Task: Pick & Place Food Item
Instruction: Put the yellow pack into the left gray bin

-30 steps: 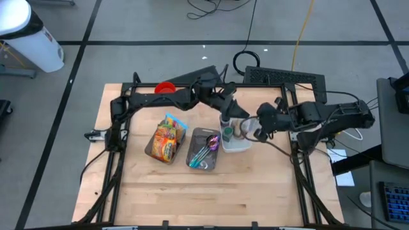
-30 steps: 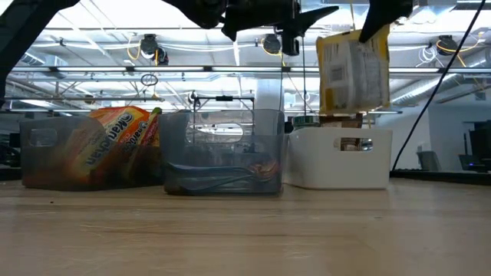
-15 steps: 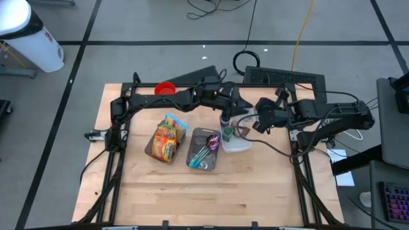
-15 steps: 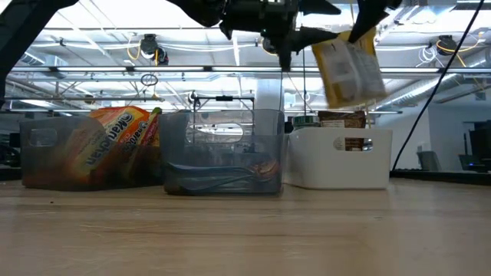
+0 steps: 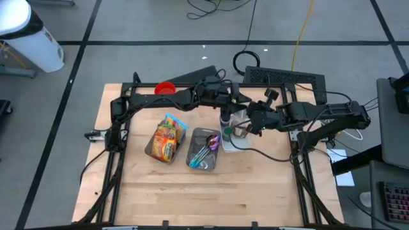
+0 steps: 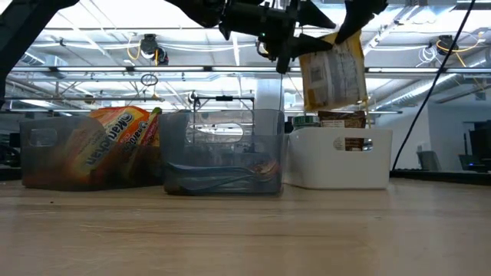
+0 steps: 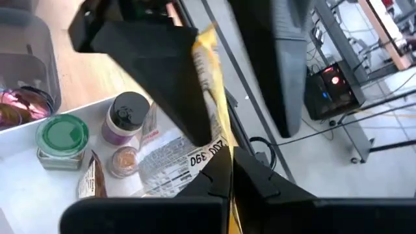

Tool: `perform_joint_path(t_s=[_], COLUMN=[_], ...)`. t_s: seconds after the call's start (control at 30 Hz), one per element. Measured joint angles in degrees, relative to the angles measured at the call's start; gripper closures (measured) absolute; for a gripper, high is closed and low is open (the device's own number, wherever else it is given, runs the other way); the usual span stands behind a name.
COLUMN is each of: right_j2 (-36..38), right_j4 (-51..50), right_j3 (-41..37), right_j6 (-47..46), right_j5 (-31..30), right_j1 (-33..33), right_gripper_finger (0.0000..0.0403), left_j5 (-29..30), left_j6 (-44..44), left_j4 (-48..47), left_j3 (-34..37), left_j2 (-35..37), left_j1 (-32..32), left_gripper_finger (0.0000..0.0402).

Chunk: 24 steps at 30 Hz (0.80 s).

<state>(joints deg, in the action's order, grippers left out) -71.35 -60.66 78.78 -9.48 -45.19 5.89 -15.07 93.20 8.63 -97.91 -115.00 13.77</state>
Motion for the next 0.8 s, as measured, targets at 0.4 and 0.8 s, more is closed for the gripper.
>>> perform_joint_path(t_s=[0.4,0.8], right_j2=[0.04,0.07], right_j4=[1.26,4.94], right_j3=[0.00,0.00], right_j6=[4.03,10.01], right_j5=[-1.72,-1.41], right_j1=[2.45,2.45], right_gripper_finger=[0.0403,0.0403], left_j5=[-0.92,-3.04], left_j6=[1.80,0.24], left_j4=[0.04,0.04], left_j3=[0.00,0.00], left_j2=[0.00,0.09], left_j1=[1.28,2.72], left_gripper_finger=[0.0163,0.0163])
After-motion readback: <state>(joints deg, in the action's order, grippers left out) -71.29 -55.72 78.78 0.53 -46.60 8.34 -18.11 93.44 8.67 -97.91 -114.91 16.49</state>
